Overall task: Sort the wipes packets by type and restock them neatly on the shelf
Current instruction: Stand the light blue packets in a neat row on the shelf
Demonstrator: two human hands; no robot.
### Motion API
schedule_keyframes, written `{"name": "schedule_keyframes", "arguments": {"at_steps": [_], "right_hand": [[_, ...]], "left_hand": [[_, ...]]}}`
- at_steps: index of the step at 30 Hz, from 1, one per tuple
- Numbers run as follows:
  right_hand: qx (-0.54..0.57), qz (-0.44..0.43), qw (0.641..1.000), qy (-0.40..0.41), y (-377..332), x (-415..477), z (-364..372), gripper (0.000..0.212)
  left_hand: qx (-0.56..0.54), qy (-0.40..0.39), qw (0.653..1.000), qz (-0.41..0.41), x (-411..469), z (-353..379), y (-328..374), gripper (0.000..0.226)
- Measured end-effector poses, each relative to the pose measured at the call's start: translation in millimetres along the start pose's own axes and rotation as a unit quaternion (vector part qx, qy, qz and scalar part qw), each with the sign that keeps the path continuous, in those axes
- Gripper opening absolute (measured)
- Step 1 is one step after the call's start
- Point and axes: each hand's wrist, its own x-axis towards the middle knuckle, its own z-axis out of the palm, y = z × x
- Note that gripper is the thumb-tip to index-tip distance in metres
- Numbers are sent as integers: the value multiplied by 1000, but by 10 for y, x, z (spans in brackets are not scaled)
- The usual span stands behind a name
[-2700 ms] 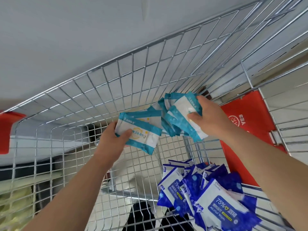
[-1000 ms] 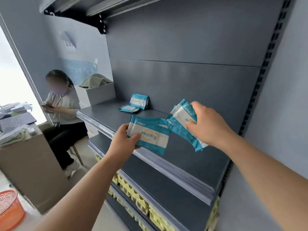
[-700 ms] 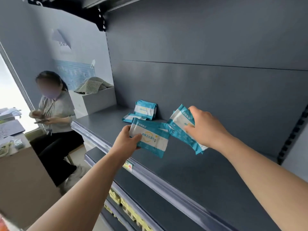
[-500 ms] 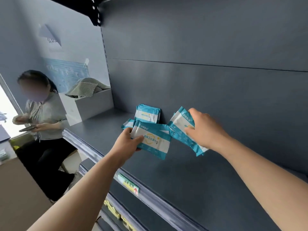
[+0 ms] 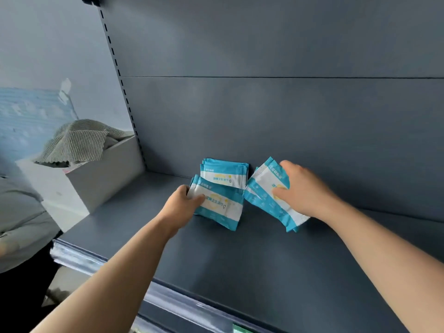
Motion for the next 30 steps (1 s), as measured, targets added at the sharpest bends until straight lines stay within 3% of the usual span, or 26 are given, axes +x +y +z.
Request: {"name": "schedule_keyframes", "arguments": {"at_steps": [5, 10, 14, 18, 22, 26, 30], "right_hand": [[9, 68, 998, -12, -242, 116, 290, 20], [7, 116, 993, -15, -314, 108, 427, 19], [25, 121, 992, -13, -307, 64, 395, 19], [36, 119, 992, 9, -291, 79, 359, 20], [24, 120, 992, 24, -278, 177, 364, 18], [33, 100, 994, 23, -269, 257, 400, 22], [3, 77, 997, -9, -301, 291, 452, 26]], "left_hand": [[72, -76, 994, 3, 371, -213, -197, 30], [-4, -141, 990, -10, 513, -262, -193, 26], [-93, -175, 980, 31, 504, -282, -182, 52], [-99, -133, 979, 119, 617, -216, -101, 56], [-60, -72, 986, 140, 842, -125, -53, 42], [-72, -62, 982, 165, 871, -25, -132, 41], [27, -89, 983, 158, 914, -16, -316, 68]]}}
